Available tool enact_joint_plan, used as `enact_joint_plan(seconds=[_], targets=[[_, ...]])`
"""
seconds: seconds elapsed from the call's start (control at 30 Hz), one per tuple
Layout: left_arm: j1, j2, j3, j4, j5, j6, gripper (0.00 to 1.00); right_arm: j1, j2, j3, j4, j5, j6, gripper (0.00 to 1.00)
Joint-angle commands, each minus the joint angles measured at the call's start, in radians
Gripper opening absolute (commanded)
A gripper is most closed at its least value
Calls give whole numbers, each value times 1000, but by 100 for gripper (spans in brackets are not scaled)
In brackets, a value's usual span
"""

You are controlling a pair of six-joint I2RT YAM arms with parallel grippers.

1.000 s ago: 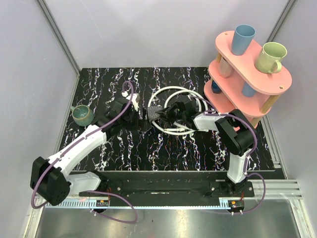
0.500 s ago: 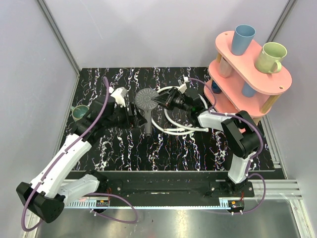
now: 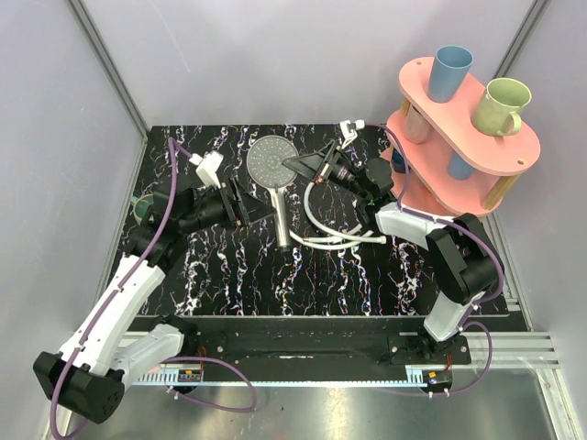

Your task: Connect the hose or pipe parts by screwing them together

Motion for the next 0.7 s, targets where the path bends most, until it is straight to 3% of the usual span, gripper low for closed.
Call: enact_joint_plan(seconds=[0.0,0.3,0.43,0.67], targets=[[6,4,-44,257,149,-61,75,19,-33,34,257,-34,95,0],[7,15,-214,590,154,-187,63,76,-7,18,311,3,126,0],[6,7,-263,676,161,-234,50,76,-7,-5,315,29,127,0],[1,-54,-345,786,151,-329,54,76,18,-43,366,58,144,0]])
